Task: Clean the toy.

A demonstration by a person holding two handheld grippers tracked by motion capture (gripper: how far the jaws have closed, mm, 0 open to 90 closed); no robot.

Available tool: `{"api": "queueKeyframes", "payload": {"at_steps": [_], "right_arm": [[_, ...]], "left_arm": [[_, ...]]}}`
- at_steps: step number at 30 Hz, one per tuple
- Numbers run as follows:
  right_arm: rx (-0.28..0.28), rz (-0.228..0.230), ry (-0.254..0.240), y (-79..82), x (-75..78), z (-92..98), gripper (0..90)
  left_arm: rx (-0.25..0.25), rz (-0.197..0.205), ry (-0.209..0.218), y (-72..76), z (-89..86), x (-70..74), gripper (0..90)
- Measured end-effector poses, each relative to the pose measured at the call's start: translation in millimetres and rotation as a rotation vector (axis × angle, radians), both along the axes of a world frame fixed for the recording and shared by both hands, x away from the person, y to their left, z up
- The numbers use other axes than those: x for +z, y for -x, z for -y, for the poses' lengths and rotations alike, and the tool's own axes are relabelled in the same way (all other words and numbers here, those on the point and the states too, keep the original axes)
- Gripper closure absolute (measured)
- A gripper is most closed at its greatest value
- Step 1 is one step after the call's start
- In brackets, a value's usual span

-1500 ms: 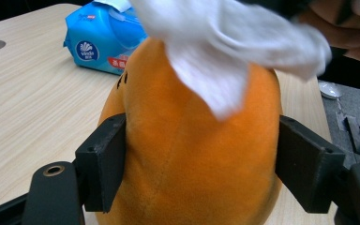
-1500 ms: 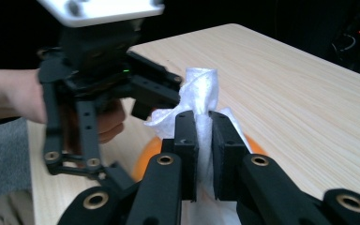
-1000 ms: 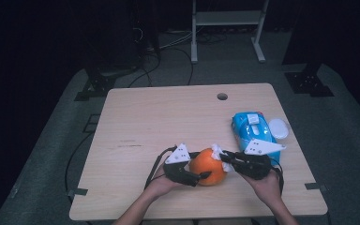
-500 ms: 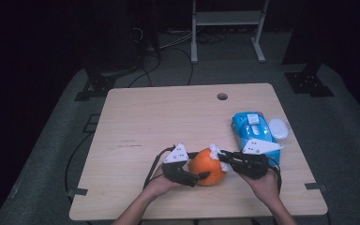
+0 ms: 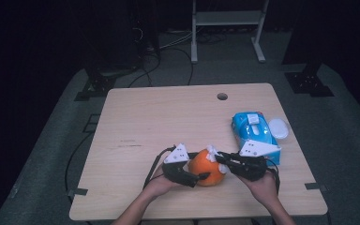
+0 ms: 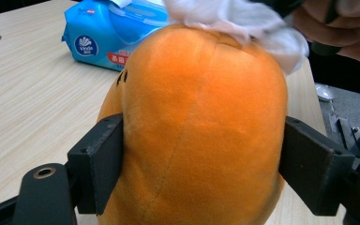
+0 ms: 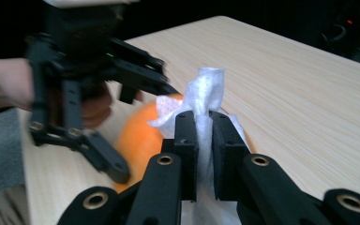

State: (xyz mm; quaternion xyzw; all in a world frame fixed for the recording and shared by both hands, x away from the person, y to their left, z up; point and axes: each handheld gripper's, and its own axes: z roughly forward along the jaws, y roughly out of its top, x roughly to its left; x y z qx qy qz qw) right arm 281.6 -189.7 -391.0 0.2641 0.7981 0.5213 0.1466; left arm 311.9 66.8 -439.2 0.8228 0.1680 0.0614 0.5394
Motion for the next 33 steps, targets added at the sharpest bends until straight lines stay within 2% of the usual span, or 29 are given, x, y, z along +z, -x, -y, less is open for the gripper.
{"api": "queueKeyframes", "payload": {"at_steps": [1,2,3,5,8,9,12,13,15,20,25,33], "right_arm": [[0.032,0.001,-0.009,1.5,3.3,-6.9,81.5],[0.032,0.001,-0.009,1.5,3.3,-6.9,81.5],[0.055,0.016,0.011,1.2,5.8,-16.7,81.5],[0.075,0.028,0.024,-1.9,7.7,-24.1,81.5],[0.077,0.030,0.040,-6.2,9.0,-29.1,81.5],[0.072,0.023,0.047,-12.2,9.6,-30.1,81.6],[0.061,0.011,0.048,-17.9,9.7,-27.8,81.6],[0.033,0.008,0.047,-23.0,9.6,-22.8,81.5],[0.014,0.001,0.045,-26.3,8.4,-17.8,81.5],[-0.014,-0.031,0.029,-29.0,0.9,-4.0,81.5],[-0.037,-0.065,0.010,-19.3,-8.8,16.1,81.5],[-0.018,-0.062,0.012,4.2,-9.9,21.5,81.4]], "left_arm": [[0.001,0.000,0.001,0.0,0.5,-0.3,20.9],[0.001,0.000,0.001,0.0,0.5,-0.3,20.9],[0.001,0.002,-0.002,0.7,2.1,-0.1,21.0],[-0.002,0.010,-0.010,1.9,3.8,0.4,21.1],[-0.003,0.017,-0.016,3.1,5.1,0.7,21.1],[-0.003,0.022,-0.015,3.9,5.8,0.5,21.1],[-0.006,0.025,-0.014,4.1,5.8,0.0,21.4],[-0.016,0.034,-0.022,5.6,6.0,-0.1,21.4],[-0.023,0.047,-0.030,6.3,5.6,0.0,21.4],[-0.032,0.050,-0.029,5.2,4.2,-0.4,21.4],[-0.025,0.048,-0.025,4.1,3.2,-0.7,21.4],[0.002,0.010,-0.004,-0.9,0.1,-1.0,21.2]]}}
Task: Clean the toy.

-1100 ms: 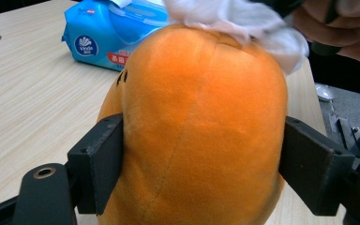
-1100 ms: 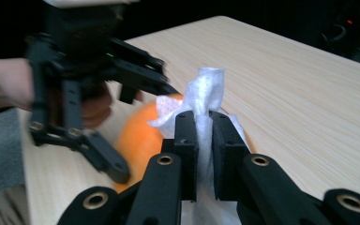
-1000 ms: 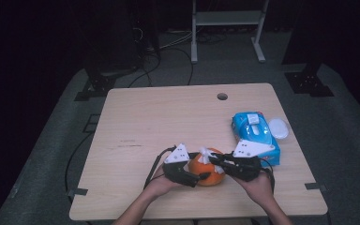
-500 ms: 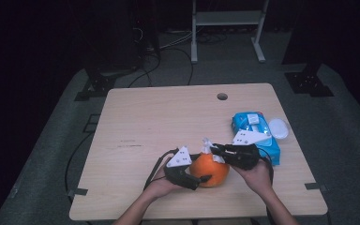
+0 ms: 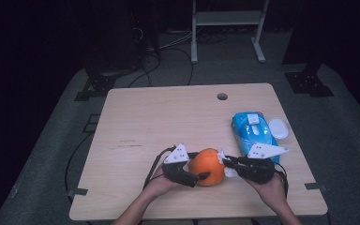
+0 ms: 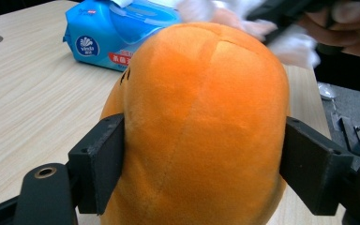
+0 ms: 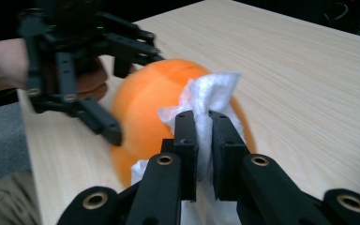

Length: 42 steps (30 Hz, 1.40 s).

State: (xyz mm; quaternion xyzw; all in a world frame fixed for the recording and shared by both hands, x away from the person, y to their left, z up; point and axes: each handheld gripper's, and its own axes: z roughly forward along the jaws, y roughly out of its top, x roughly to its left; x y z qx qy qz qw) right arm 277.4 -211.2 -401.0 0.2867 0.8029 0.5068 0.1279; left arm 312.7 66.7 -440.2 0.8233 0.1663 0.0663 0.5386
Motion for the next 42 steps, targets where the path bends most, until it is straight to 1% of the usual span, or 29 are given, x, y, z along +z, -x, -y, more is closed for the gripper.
{"api": "queueKeyframes", "payload": {"at_steps": [2,3,4,5,6,8,11,12,16,18,19,20,21,22,23,24,25,26,27,28,29,32,33,34,35,36,38,39,42], "right_arm": [[0.027,0.015,0.000,5.7,3.9,-7.2,81.4],[0.027,0.015,0.000,5.7,3.9,-7.2,81.4],[0.049,0.031,0.004,7.2,8.0,-15.0,81.3],[0.049,0.031,0.004,7.2,8.0,-15.0,81.3],[0.072,0.049,0.009,5.7,12.2,-24.3,81.3],[0.076,0.050,0.011,5.0,13.5,-27.4,81.3],[0.083,0.062,0.024,-2.6,17.8,-37.8,81.4],[0.084,0.066,0.029,-9.6,19.5,-41.5,81.5],[0.067,0.062,0.032,-18.6,20.2,-41.1,81.4],[0.031,0.048,0.023,-28.9,18.3,-33.3,81.4],[0.031,0.048,0.023,-28.9,18.3,-33.3,81.4],[0.002,0.034,0.026,-34.0,14.7,-26.6,81.4],[0.002,0.034,0.026,-34.0,14.7,-26.6,81.4],[-0.024,0.006,0.020,-38.9,7.6,-16.7,81.5],[-0.024,0.006,0.020,-38.9,7.6,-16.7,81.5],[-0.037,-0.025,0.003,-39.9,0.2,-8.9,81.5],[-0.037,-0.025,0.003,-39.9,0.2,-8.9,81.5],[-0.046,-0.046,-0.008,-37.5,-7.0,-0.7,81.5],[-0.046,-0.046,-0.008,-37.5,-7.0,-0.7,81.5],[-0.050,-0.059,-0.011,-31.9,-10.8,5.4,81.5],[-0.050,-0.059,-0.011,-31.9,-10.8,5.4,81.5],[-0.040,-0.057,-0.002,-17.8,-10.1,10.6,81.5],[-0.040,-0.057,-0.002,-17.8,-10.1,10.6,81.5],[-0.027,-0.046,-0.002,-10.4,-7.7,9.6,81.5],[-0.027,-0.046,-0.002,-10.4,-7.7,9.6,81.5],[-0.009,-0.028,0.000,-4.1,-4.1,5.4,81.5],[0.011,-0.009,0.005,0.2,0.5,-1.5,81.4],[0.011,-0.009,0.005,0.2,0.5,-1.5,81.4],[0.046,0.021,0.009,0.1,9.7,-16.1,81.4]], "left_arm": [[0.009,-0.004,-0.003,-0.1,1.0,0.5,21.1],[0.009,-0.004,-0.003,-0.1,1.0,0.5,21.0],[0.012,-0.003,-0.004,0.3,2.2,0.6,21.0],[0.012,-0.003,-0.004,0.3,2.2,0.6,20.9],[0.008,0.004,-0.009,2.0,4.1,0.9,20.9],[0.005,0.011,-0.017,3.1,5.1,1.4,21.0],[-0.007,0.029,-0.033,5.8,7.2,1.8,21.0],[-0.005,0.026,-0.031,5.8,6.8,1.8,21.0],[-0.011,0.024,-0.024,5.0,6.0,1.2,21.0],[-0.017,0.028,-0.026,5.0,5.7,0.9,21.0],[-0.017,0.028,-0.026,5.0,5.7,0.9,21.0],[-0.020,0.029,-0.024,4.6,5.1,0.6,21.0],[-0.020,0.029,-0.024,4.6,5.1,0.6,21.0],[-0.020,0.026,-0.021,3.6,4.0,0.2,21.0],[-0.018,0.021,-0.018,3.1,3.3,0.0,21.0],[-0.018,0.016,-0.011,2.2,2.5,-0.5,21.0],[-0.016,0.012,-0.009,1.6,1.6,-0.7,21.0],[-0.011,0.010,-0.008,0.4,0.5,-0.9,21.1],[-0.011,0.010,-0.008,0.4,0.5,-0.9,21.1],[-0.007,0.006,-0.005,-0.3,0.4,-0.7,21.1],[-0.007,0.006,-0.005,-0.3,0.4,-0.7,21.1],[0.014,-0.007,0.005,-2.3,-0.8,-0.2,21.1],[0.014,-0.007,0.005,-2.3,-0.8,-0.2,21.0],[0.023,-0.014,0.008,-2.9,-1.0,0.0,21.0],[0.023,-0.014,0.008,-2.9,-1.0,0.0,21.0],[0.030,-0.017,0.008,-2.9,-0.5,0.2,21.0],[0.038,-0.019,0.008,-2.4,1.0,0.5,20.9],[0.038,-0.019,0.008,-2.4,1.0,0.5,20.8],[0.049,-0.017,0.002,-1.1,3.5,1.1,20.8]]}}
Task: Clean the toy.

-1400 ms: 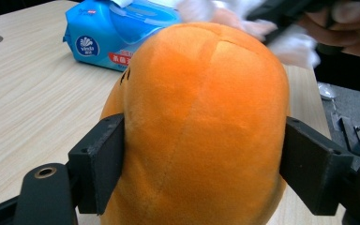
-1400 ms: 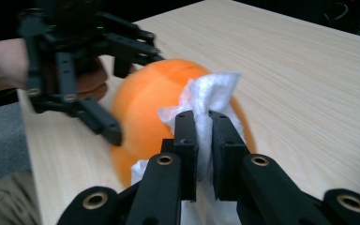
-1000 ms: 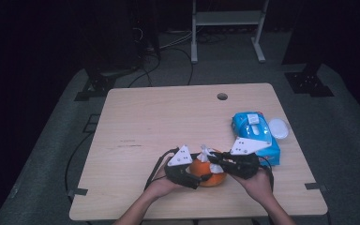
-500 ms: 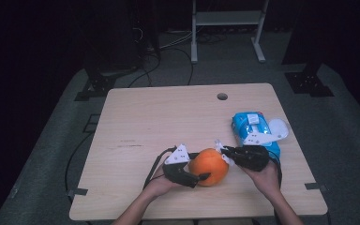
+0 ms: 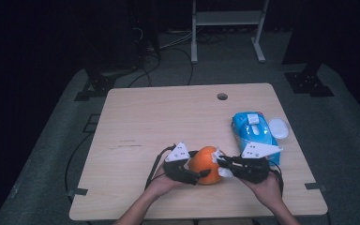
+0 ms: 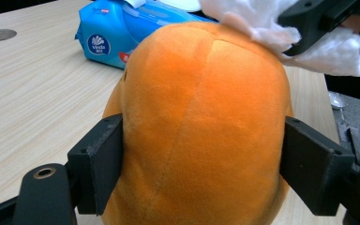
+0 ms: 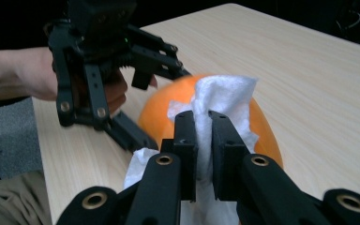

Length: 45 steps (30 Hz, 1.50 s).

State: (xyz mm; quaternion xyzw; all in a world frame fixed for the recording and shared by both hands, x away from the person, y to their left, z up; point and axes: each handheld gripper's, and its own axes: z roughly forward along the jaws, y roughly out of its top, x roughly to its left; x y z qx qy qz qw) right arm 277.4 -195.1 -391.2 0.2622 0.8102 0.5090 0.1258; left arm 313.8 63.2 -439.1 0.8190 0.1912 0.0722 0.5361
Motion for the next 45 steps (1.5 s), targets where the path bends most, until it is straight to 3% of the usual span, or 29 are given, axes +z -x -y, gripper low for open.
{"api": "queueKeyframes", "payload": {"at_steps": [7,13,18,23,29,34,37,39,40,43,45], "right_arm": [[0.008,0.011,0.008,-13.6,6.9,-10.1,81.4],[-0.034,0.011,0.016,-23.9,6.8,-4.5,81.5],[0.012,0.028,0.013,-16.7,10.2,-18.4,81.4],[0.028,0.028,0.031,-19.7,12.4,-26.3,81.4],[0.027,0.008,0.012,-21.8,7.4,-17.6,81.5],[0.012,0.019,0.022,-20.4,6.9,-9.5,81.4],[0.002,0.022,0.020,-20.3,6.5,-5.4,81.4],[-0.013,0.017,0.009,-19.9,5.5,0.2,81.4],[-0.014,0.018,0.006,-19.8,5.0,1.2,81.3],[-0.019,0.017,0.003,-19.6,4.4,1.9,81.3],[-0.021,0.019,0.011,-19.1,4.9,1.9,81.3]], "left_arm": [[-0.007,0.013,-0.012,2.4,2.3,0.7,20.9],[-0.014,0.020,-0.014,3.1,4.0,0.7,20.9],[-0.018,0.022,-0.018,3.8,5.1,-0.2,20.8],[-0.014,0.020,-0.018,4.3,4.9,0.4,19.5],[-0.076,0.015,0.002,0.6,1.9,3.3,10.8],[-0.104,0.026,-0.002,3.1,3.0,3.0,17.1],[-0.133,0.009,0.028,1.6,-1.3,4.4,19.8],[-0.125,0.019,0.022,1.2,-0.7,3.7,18.9],[-0.101,0.032,-0.010,1.7,3.6,2.1,15.5],[-0.083,0.041,-0.036,2.3,9.5,-1.9,10.8],[-0.075,0.051,-0.044,3.8,11.0,-2.8,20.6]]}}
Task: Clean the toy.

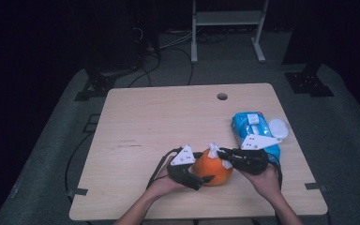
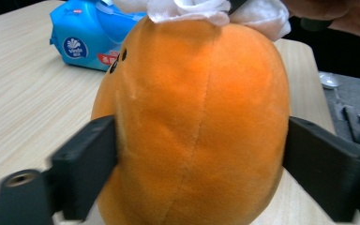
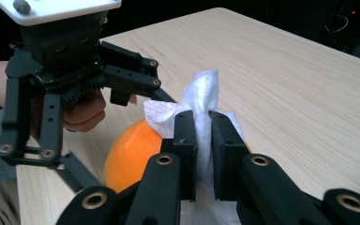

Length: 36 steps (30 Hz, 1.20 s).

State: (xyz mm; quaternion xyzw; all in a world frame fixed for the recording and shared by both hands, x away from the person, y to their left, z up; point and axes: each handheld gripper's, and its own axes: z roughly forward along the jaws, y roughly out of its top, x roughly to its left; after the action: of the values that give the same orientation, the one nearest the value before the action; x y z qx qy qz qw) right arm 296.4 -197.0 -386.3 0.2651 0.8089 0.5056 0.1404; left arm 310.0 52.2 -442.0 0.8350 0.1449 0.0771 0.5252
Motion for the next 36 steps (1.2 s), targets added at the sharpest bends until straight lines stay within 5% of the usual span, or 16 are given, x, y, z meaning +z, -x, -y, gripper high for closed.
{"api": "queueKeyframes", "payload": {"at_steps": [3,9,17,29,36], "right_arm": [[0.003,0.040,0.030,12.6,4.4,-0.7,81.4],[0.059,0.064,0.066,29.6,5.6,-19.1,81.5],[0.037,0.030,0.124,3.4,5.7,-39.6,81.6],[-0.069,0.030,0.106,2.4,10.1,-2.3,81.6],[-0.049,0.041,0.073,17.2,9.1,-0.2,81.6]], "left_arm": [[0.003,0.024,-0.007,3.0,-1.1,2.6,29.9],[0.014,0.032,-0.010,7.8,7.7,3.1,30.2],[0.003,0.054,-0.018,13.0,12.3,0.1,30.4],[0.005,0.039,-0.003,10.1,9.0,-1.6,30.8],[0.024,0.014,0.005,6.4,7.1,-1.9,30.1]]}}
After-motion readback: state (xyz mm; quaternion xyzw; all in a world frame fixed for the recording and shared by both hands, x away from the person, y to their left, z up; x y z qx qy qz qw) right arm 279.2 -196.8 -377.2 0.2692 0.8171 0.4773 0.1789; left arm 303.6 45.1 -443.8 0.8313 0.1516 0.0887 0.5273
